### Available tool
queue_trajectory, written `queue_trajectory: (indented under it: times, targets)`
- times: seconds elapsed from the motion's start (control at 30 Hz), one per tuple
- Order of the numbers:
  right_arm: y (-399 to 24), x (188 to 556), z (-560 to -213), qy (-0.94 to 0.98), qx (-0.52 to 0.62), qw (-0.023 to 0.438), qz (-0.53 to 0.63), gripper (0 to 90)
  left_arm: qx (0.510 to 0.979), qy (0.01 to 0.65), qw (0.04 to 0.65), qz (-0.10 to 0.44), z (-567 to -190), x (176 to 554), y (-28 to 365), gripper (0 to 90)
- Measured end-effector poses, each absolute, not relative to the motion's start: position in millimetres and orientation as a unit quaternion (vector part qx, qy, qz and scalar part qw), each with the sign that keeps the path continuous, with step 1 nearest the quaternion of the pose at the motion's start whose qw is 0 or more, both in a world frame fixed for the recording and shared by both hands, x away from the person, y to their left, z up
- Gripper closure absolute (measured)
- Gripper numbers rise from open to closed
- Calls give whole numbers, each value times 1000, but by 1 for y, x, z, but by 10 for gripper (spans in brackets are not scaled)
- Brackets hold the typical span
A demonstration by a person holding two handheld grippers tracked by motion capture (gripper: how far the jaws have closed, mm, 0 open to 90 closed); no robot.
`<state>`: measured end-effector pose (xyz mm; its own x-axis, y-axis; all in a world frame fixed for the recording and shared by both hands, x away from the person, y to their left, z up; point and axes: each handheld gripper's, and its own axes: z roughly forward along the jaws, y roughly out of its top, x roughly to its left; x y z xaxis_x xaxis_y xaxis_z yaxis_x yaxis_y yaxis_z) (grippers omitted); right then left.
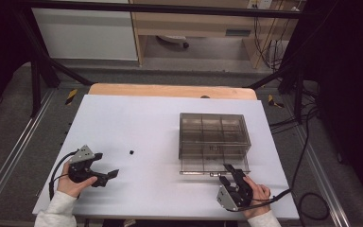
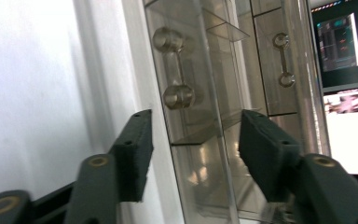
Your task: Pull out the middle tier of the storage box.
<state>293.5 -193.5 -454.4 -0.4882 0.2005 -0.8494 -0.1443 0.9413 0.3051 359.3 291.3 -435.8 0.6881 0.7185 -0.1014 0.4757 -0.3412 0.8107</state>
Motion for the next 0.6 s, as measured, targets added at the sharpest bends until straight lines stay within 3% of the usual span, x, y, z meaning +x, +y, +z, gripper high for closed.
queue_trajectory:
  times: [0.6]
  targets:
    - [-207,303,-437,832,152,430,316,144,808,369,437,138,-437,360,291,11]
